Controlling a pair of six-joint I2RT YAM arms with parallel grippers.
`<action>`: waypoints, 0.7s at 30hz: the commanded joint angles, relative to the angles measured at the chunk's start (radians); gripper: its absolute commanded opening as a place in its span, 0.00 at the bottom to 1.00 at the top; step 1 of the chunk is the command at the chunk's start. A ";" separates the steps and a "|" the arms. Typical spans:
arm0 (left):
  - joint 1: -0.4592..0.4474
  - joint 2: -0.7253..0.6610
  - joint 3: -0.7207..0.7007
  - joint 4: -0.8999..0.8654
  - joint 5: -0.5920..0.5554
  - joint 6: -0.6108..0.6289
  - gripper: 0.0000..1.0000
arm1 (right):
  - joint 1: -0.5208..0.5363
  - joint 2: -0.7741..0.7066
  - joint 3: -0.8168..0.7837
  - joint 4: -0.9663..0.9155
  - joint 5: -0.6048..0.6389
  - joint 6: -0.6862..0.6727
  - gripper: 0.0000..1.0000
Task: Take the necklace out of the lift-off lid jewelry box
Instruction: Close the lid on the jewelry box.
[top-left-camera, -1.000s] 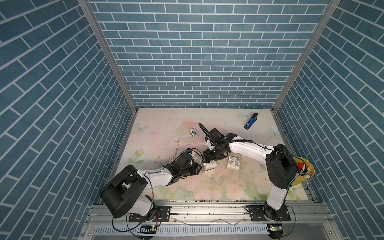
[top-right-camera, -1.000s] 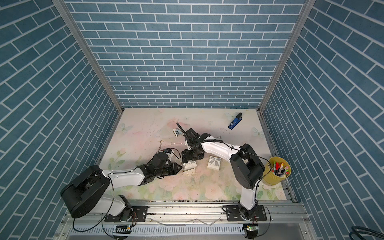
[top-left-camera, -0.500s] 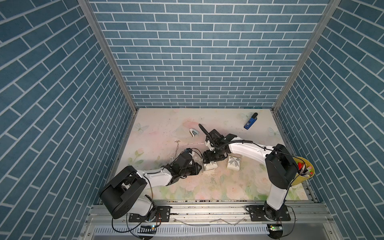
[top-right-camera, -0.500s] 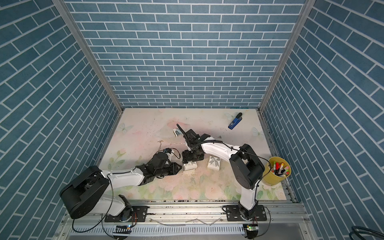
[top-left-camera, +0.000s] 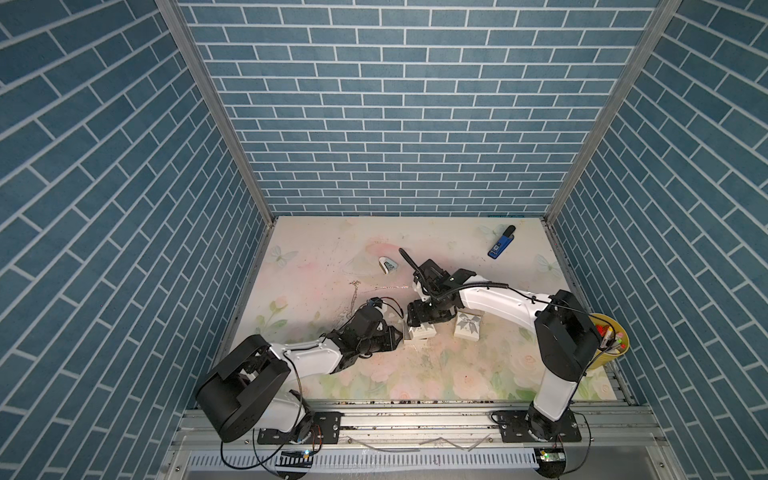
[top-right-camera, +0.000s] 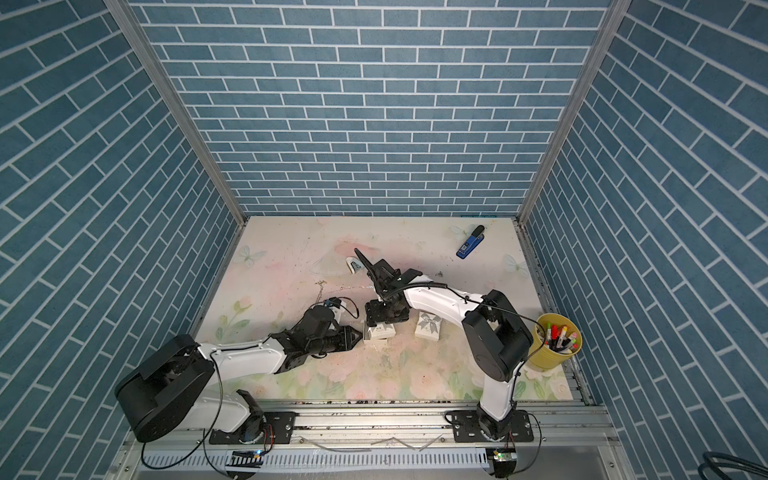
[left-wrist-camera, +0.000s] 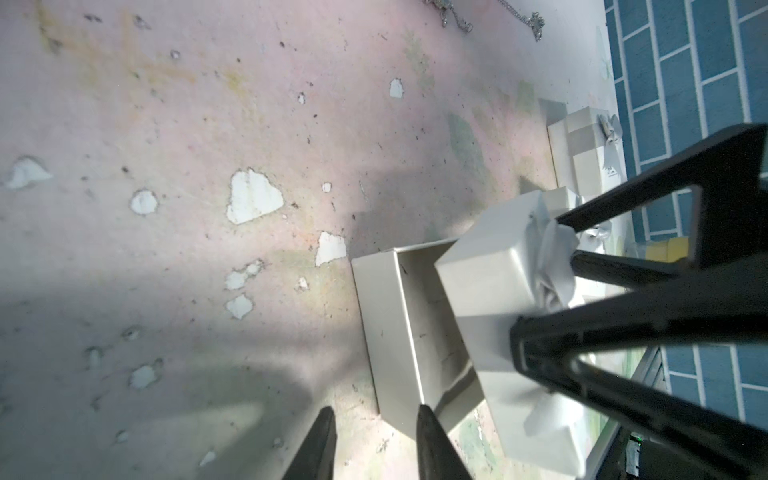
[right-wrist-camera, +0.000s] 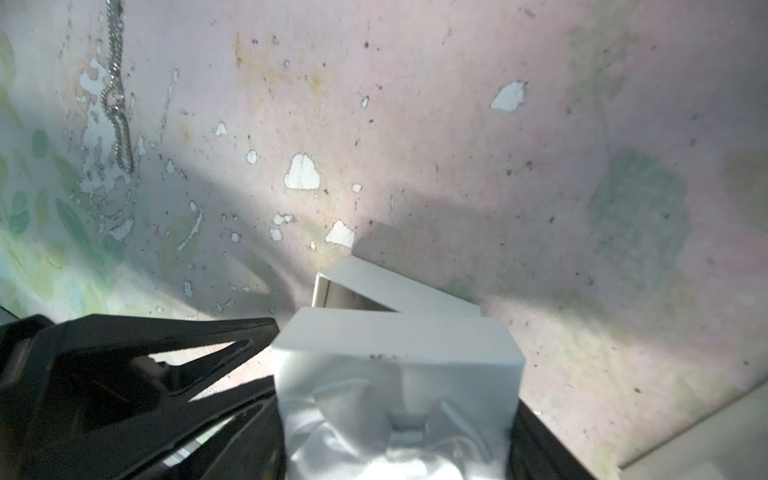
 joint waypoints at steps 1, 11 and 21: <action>0.005 -0.040 -0.021 0.011 -0.011 -0.022 0.38 | 0.006 -0.060 -0.025 -0.006 0.051 0.066 0.65; 0.033 -0.020 -0.026 0.102 0.073 -0.054 0.36 | 0.016 -0.098 -0.095 0.070 0.083 0.192 0.65; 0.045 0.143 -0.027 0.315 0.156 -0.103 0.25 | 0.016 -0.083 -0.105 0.102 0.090 0.218 0.65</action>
